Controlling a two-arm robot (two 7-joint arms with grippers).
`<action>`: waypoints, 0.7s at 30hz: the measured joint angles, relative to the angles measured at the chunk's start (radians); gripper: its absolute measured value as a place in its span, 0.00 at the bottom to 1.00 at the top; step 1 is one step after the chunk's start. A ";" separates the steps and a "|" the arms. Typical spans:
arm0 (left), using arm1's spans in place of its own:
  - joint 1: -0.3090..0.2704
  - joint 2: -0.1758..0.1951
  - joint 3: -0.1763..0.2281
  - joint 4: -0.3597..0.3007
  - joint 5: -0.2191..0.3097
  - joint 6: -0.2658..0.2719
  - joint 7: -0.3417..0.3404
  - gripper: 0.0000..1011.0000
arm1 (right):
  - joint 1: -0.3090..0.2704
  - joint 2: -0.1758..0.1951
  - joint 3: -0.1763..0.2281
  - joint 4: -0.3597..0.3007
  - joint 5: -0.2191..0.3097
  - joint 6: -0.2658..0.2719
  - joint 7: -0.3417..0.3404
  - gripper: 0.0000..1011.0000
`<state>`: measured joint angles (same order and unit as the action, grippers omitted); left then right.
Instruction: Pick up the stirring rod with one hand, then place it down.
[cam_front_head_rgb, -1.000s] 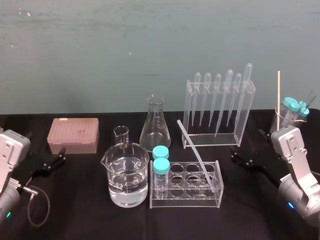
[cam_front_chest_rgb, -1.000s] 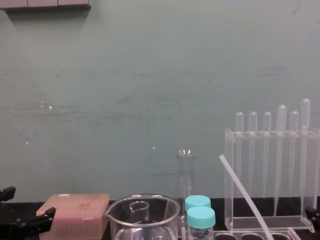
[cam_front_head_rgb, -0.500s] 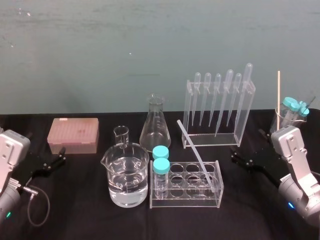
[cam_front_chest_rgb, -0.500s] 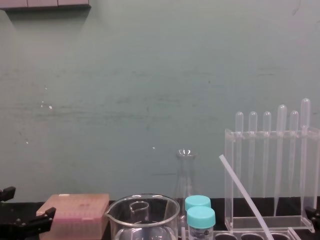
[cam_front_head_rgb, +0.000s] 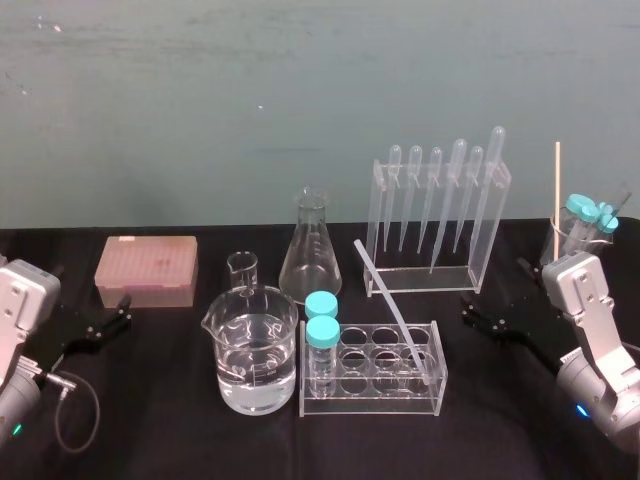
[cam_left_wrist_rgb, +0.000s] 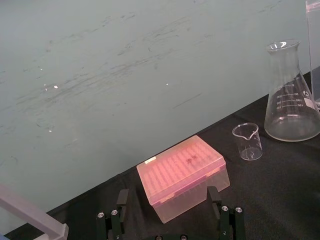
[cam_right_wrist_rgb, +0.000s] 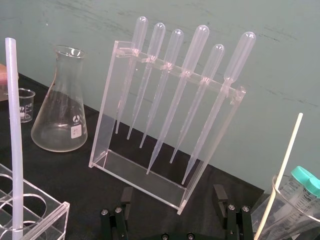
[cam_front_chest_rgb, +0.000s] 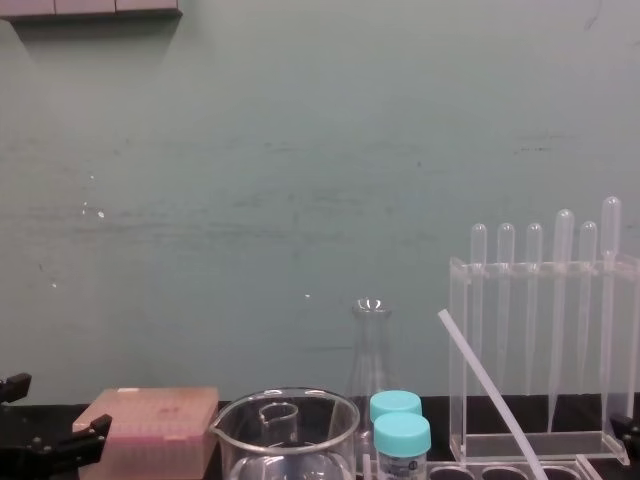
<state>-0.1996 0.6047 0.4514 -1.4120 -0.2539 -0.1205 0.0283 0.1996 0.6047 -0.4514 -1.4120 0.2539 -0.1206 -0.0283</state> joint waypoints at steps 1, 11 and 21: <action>0.000 0.000 0.000 0.000 0.000 0.000 0.000 0.99 | 0.000 0.000 0.000 0.000 0.000 0.000 0.000 0.99; 0.000 0.000 0.000 0.000 0.000 0.000 0.000 0.99 | 0.000 0.000 0.000 0.000 0.000 0.000 0.000 0.99; 0.000 0.000 0.000 0.000 0.000 0.000 0.000 0.99 | 0.000 0.000 0.000 0.000 0.000 0.000 0.000 0.99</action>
<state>-0.1995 0.6047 0.4514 -1.4120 -0.2539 -0.1205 0.0283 0.1996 0.6047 -0.4514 -1.4120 0.2539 -0.1205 -0.0283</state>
